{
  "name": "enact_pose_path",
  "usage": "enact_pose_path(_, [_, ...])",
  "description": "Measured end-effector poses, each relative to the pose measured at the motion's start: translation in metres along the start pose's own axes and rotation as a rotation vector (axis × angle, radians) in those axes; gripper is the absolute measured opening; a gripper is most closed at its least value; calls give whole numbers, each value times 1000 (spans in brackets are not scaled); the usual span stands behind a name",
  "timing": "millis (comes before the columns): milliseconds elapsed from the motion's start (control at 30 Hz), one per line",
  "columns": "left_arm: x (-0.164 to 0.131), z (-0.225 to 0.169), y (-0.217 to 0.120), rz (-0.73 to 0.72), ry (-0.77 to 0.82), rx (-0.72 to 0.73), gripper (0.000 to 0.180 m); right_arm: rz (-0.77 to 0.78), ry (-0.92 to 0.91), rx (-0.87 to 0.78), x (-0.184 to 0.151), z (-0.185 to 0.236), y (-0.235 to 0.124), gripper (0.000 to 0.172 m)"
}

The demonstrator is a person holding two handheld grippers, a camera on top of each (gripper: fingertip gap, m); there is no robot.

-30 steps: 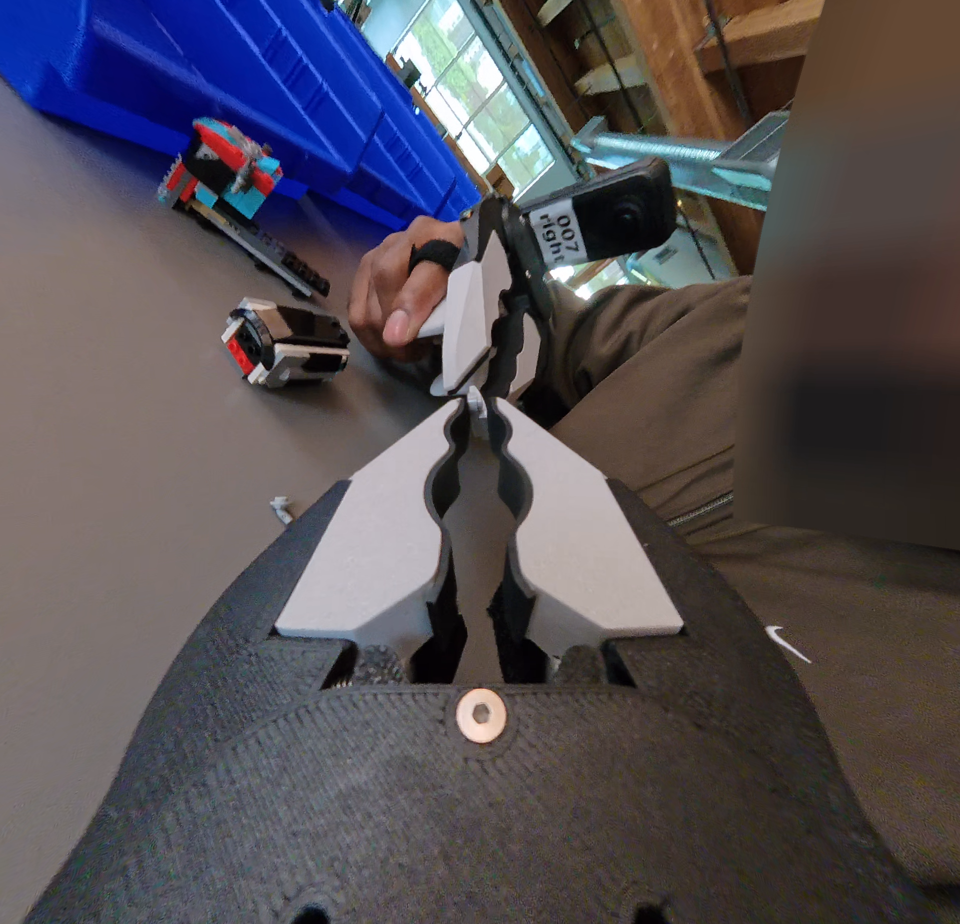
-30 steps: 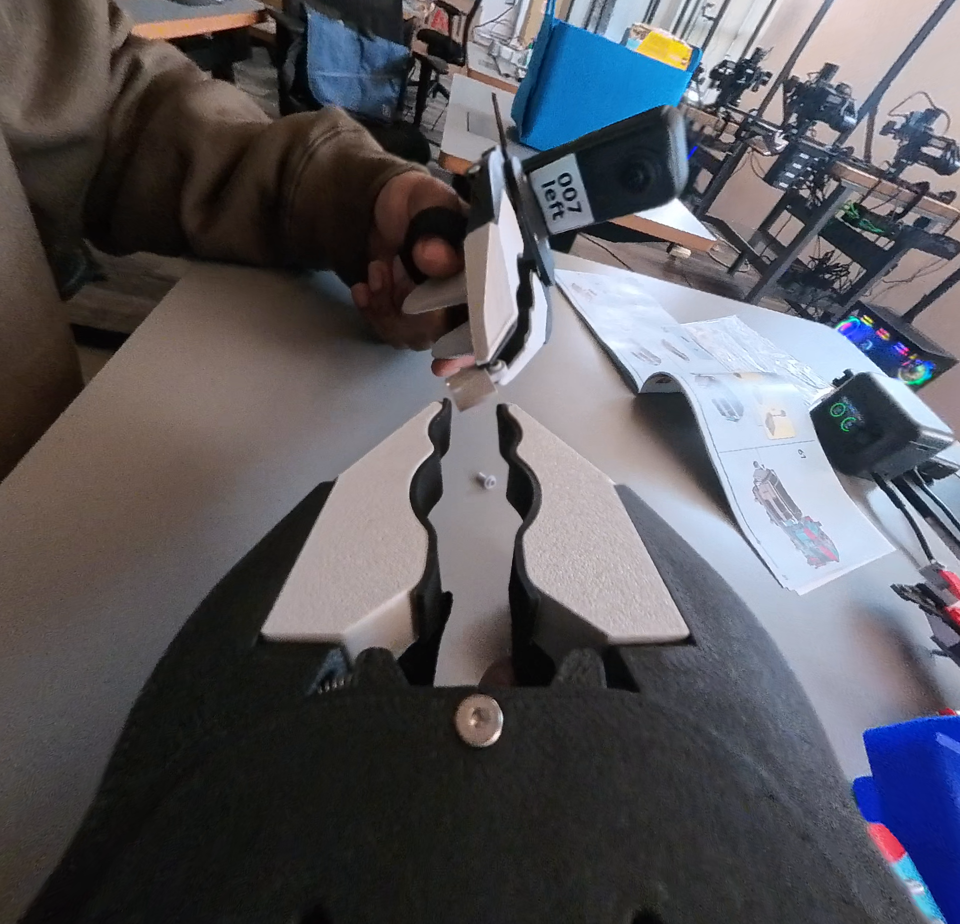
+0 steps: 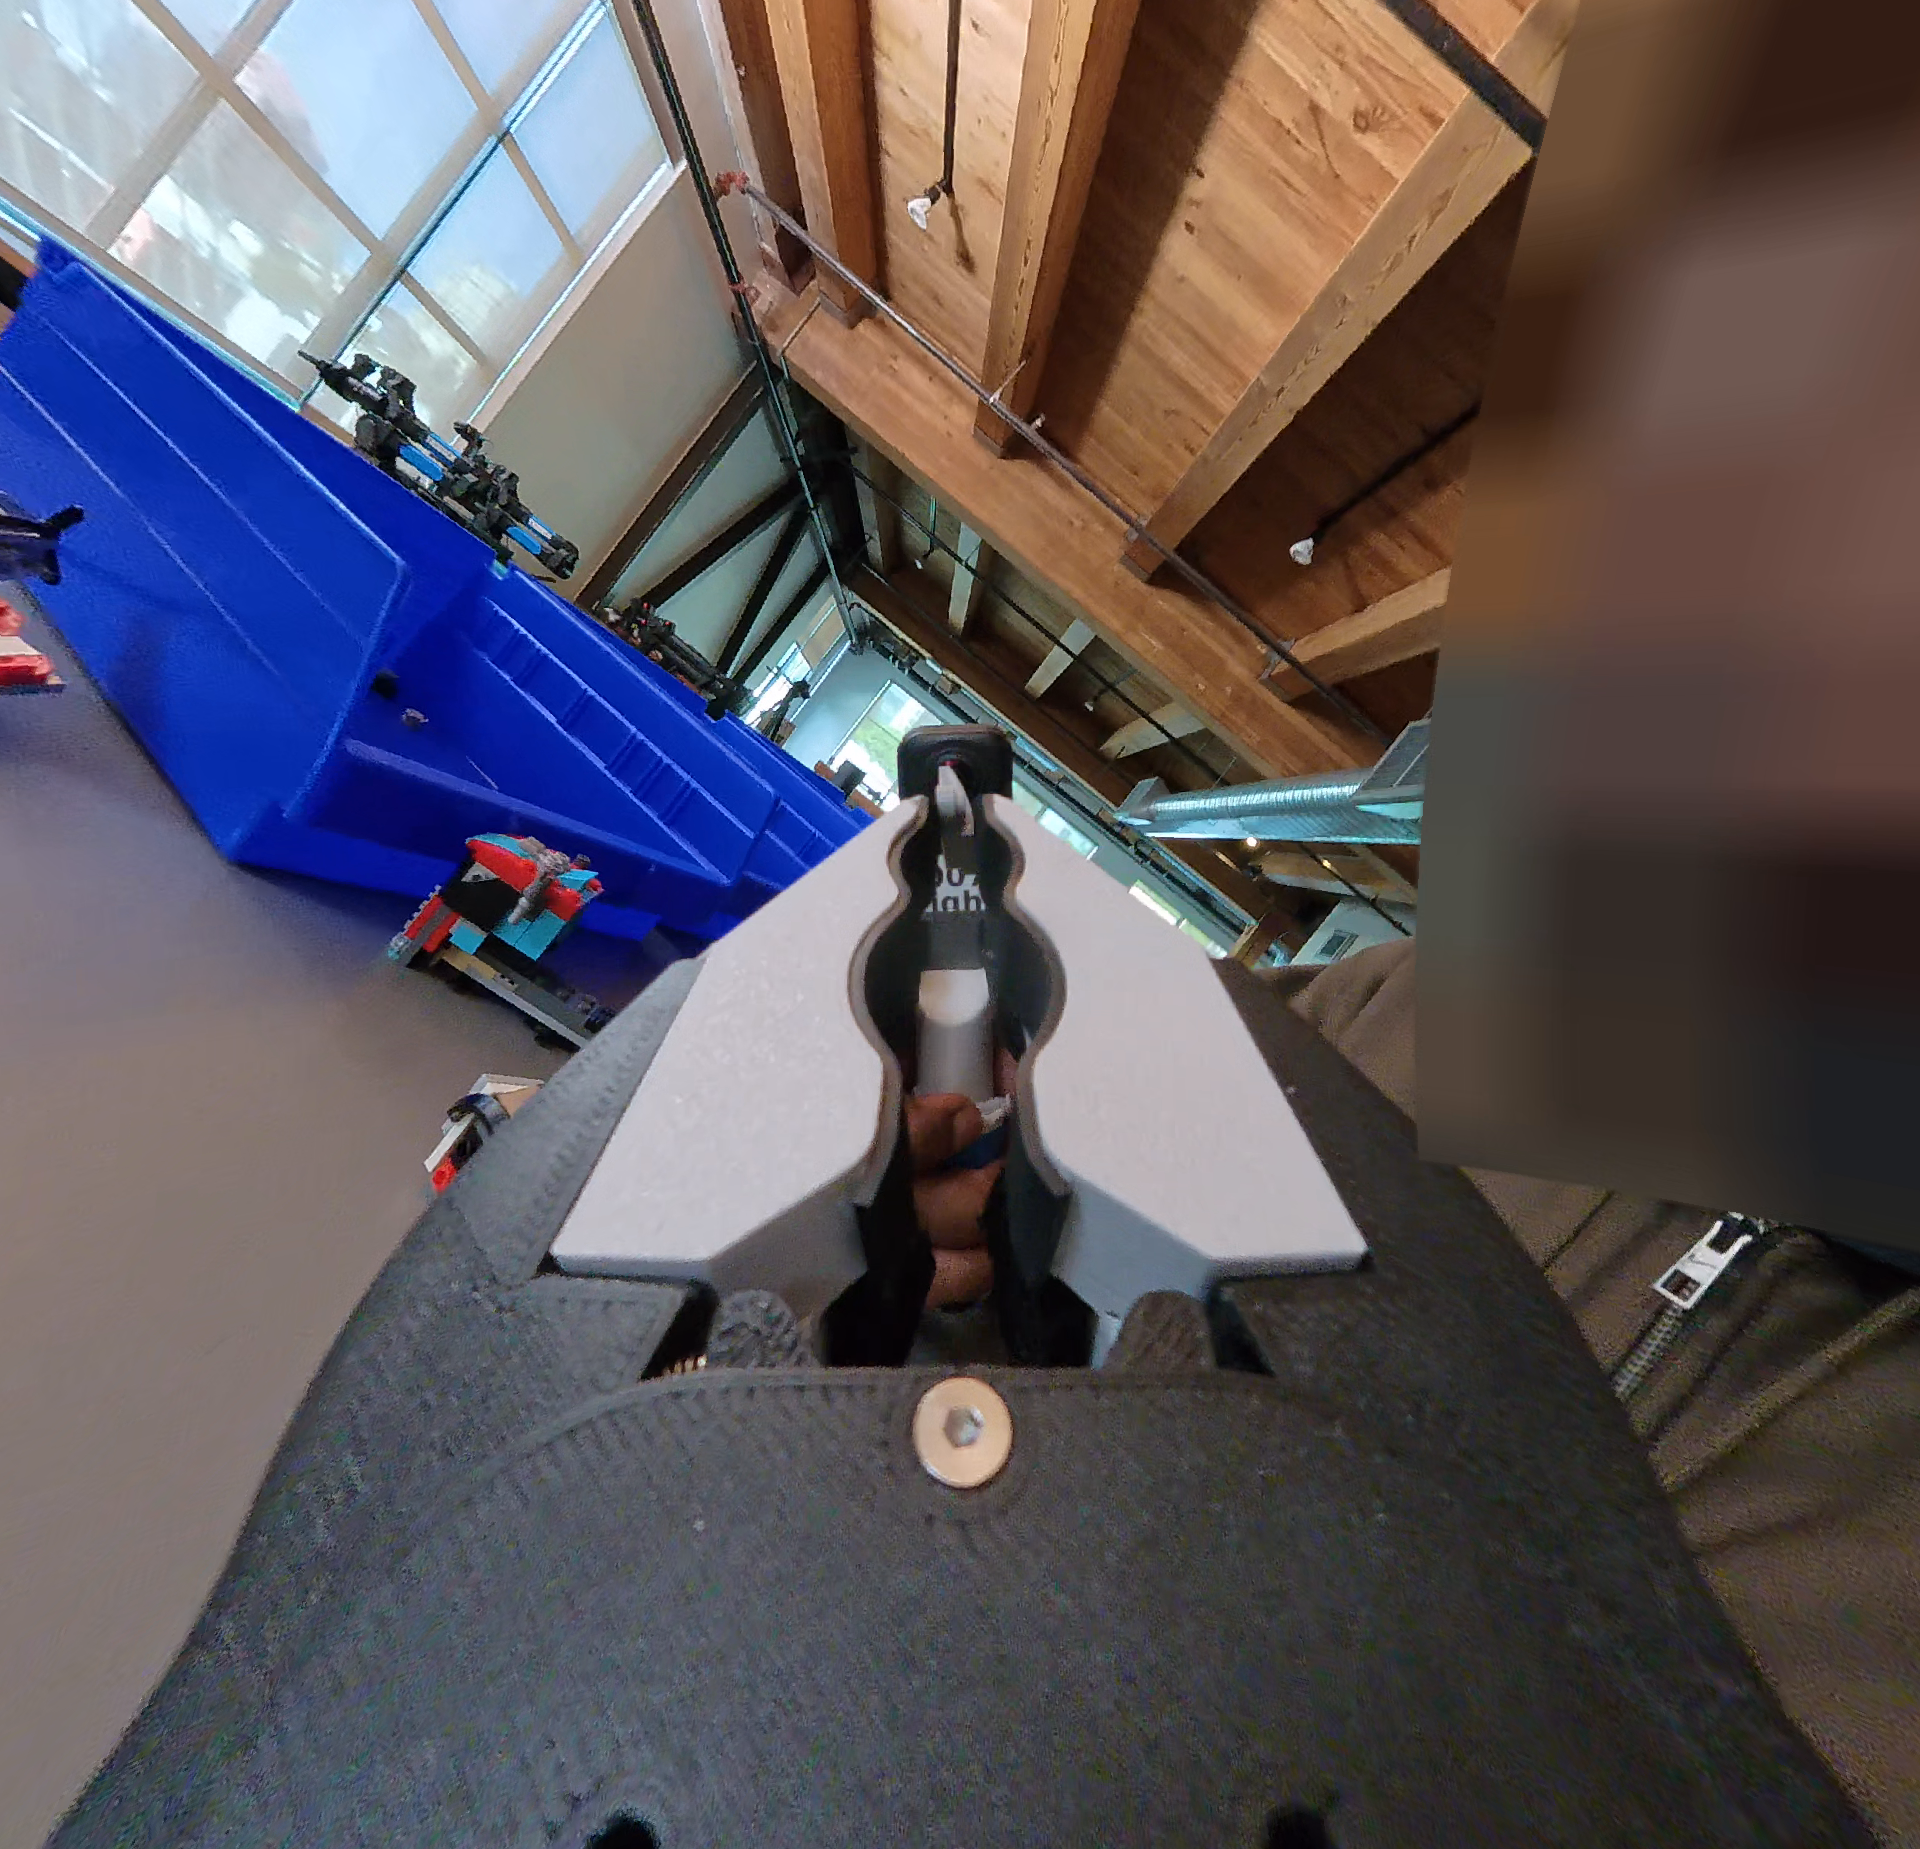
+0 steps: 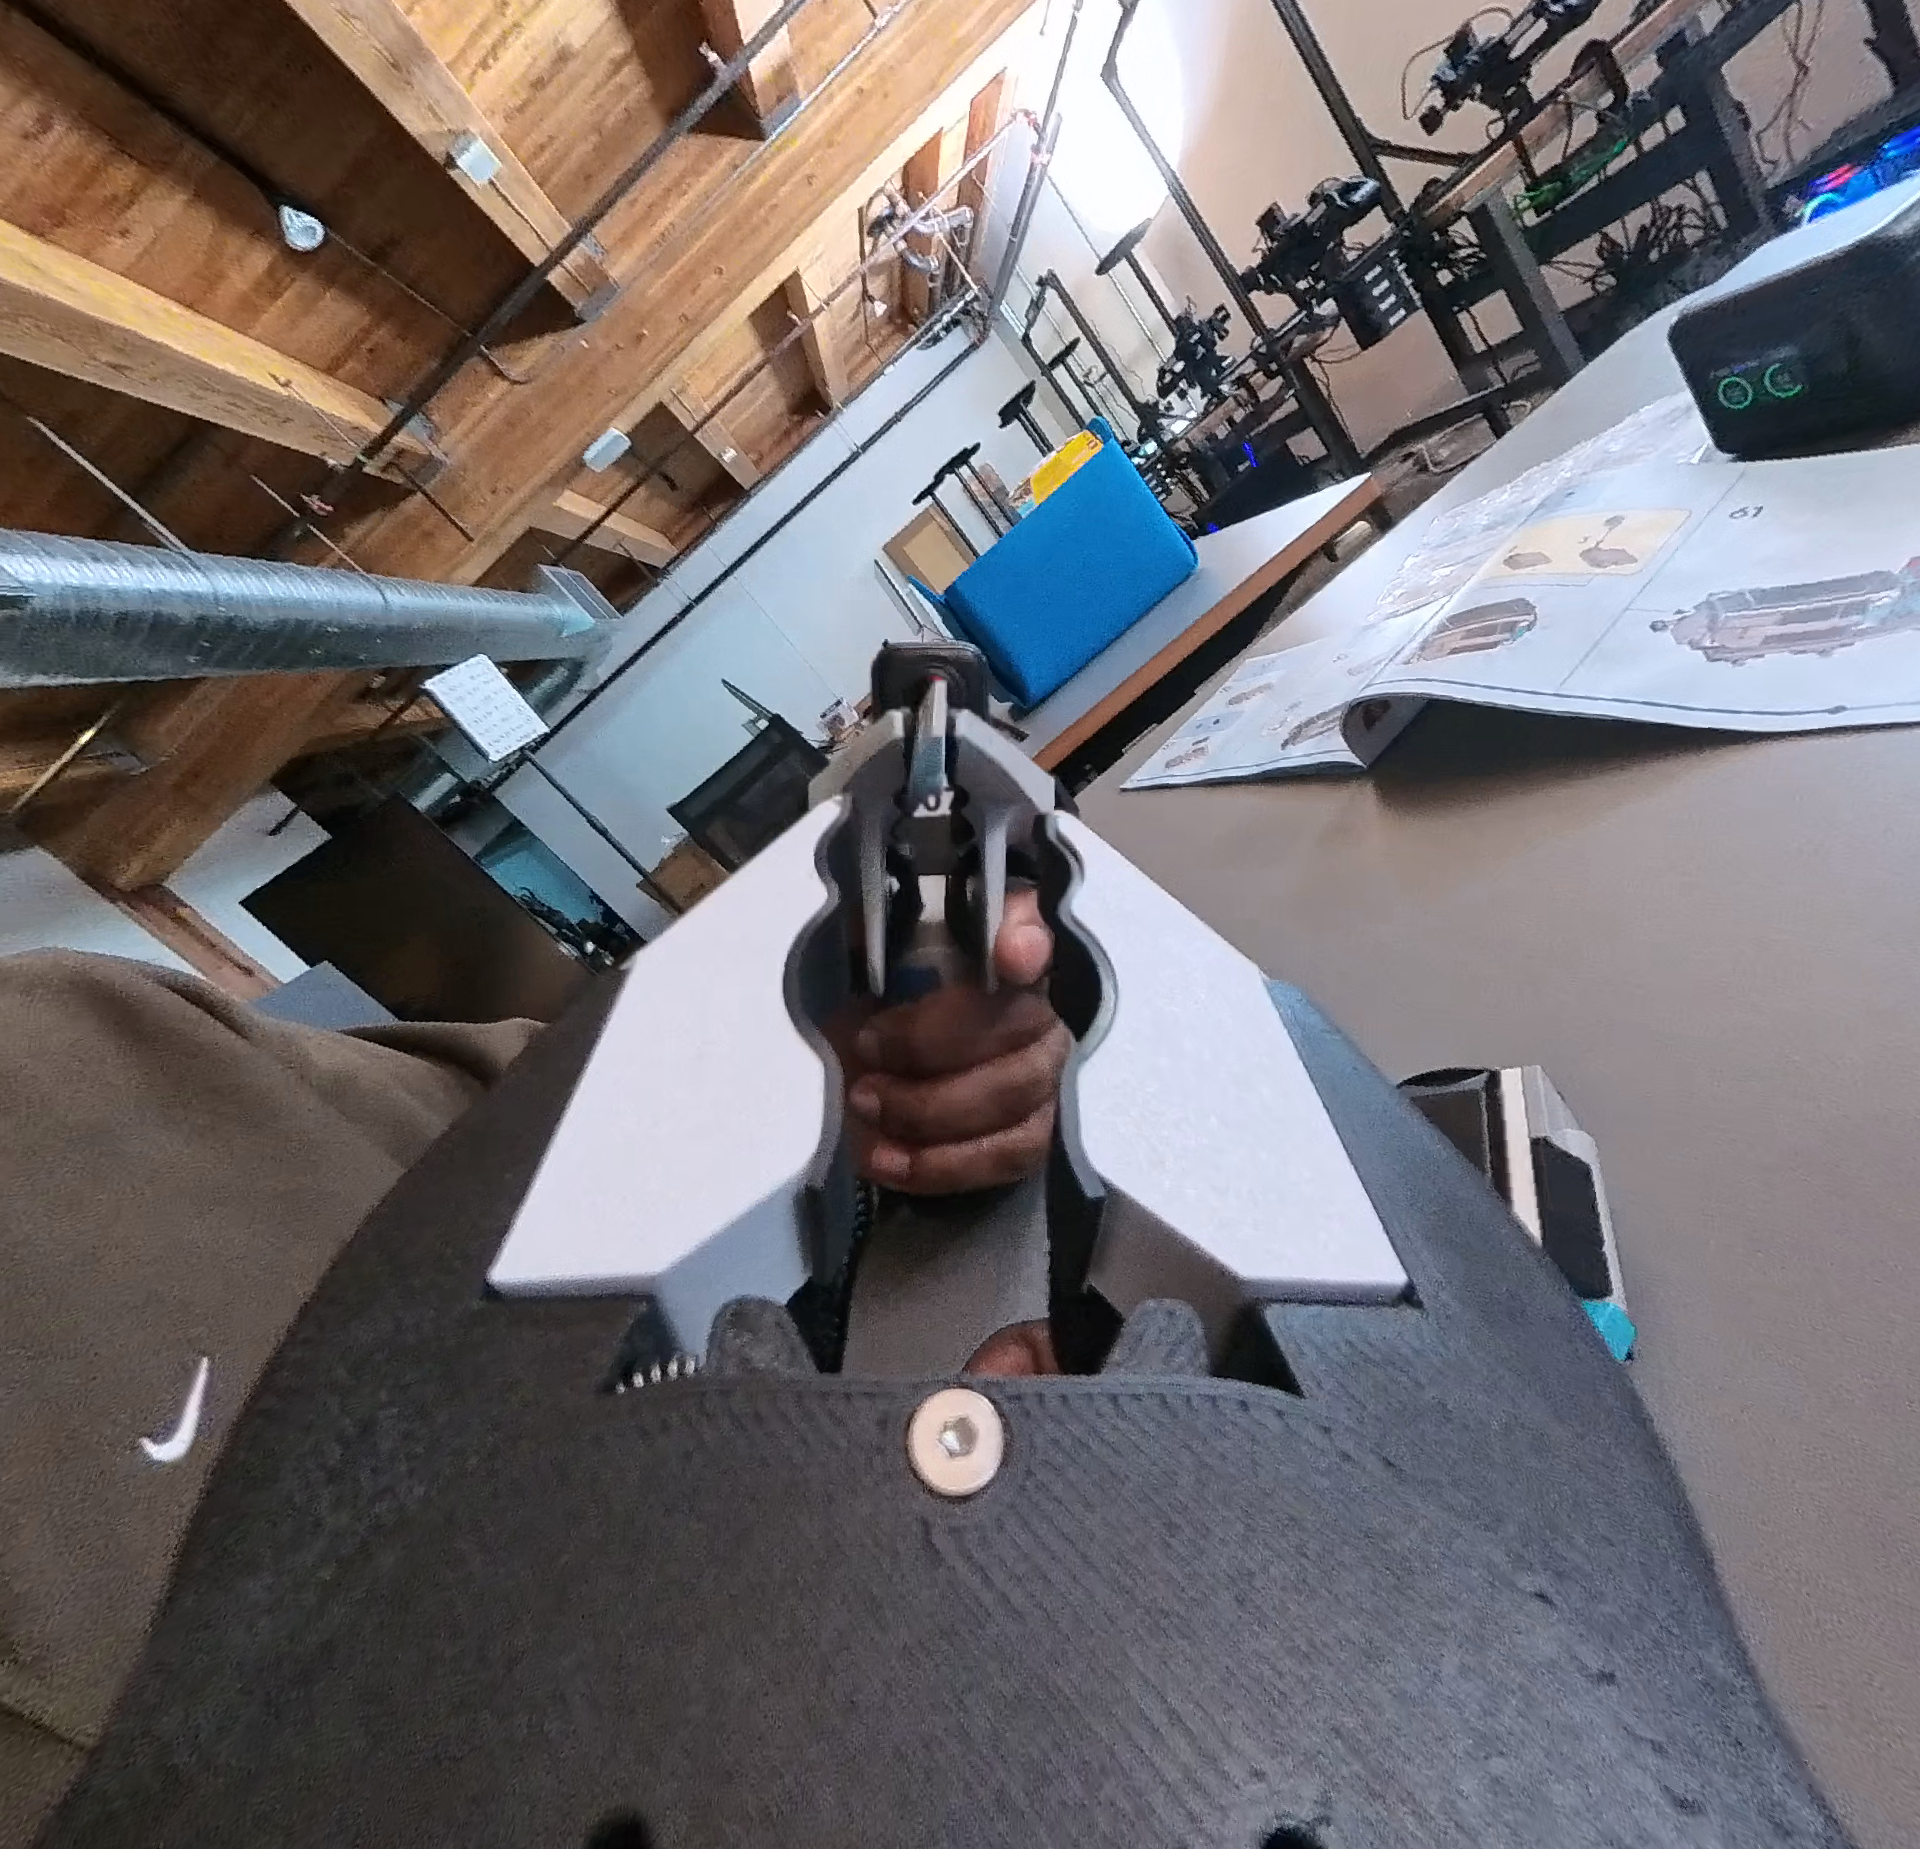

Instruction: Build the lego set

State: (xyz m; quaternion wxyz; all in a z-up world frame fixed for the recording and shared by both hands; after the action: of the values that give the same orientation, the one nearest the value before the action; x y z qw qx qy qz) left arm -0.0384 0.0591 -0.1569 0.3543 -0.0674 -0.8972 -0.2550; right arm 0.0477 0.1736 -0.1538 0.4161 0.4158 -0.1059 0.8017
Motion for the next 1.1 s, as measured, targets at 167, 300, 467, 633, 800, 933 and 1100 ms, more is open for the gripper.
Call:
enact_pose_path(167, [-2, -3, 2, 26, 54, 5, 7, -9, 4, 22, 1, 1, -1, 26])
enact_pose_path(300, [-2, -3, 2, 36, 61, 6, 7, -18, -11, 33, 1, 3, -1, 17])
enact_pose_path(467, [-3, -3, 3, 51, 65, 4, 7, -28, -24, 34, 3, 2, -2, 11])
enact_pose_path(633, [-5, -3, 5, 64, 73, 8, 7, -32, -21, 35, 3, 1, -3, 9])
enact_pose_path(800, [-5, -2, 5, 67, 70, 16, 7, -28, -25, 28, 4, 1, -3, 6])
enact_pose_path(933, [-3, -2, 4, 92, 110, 59, 8, -26, -42, 6, 5, -1, -4, 6])
enact_pose_path(1100, [11, -1, -8, 172, 238, 245, 20, -41, -93, -46, 12, -3, -9, 6])
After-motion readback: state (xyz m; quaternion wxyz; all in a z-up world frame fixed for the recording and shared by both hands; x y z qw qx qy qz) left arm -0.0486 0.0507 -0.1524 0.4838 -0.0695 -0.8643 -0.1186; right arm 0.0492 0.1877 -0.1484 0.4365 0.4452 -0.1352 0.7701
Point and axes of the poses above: each gripper's, where its closed fingertips meet, y out along the fingers, x out of its top, z = x × y across the jaws, the point moved 8 cm from there along -y, back along the fingers
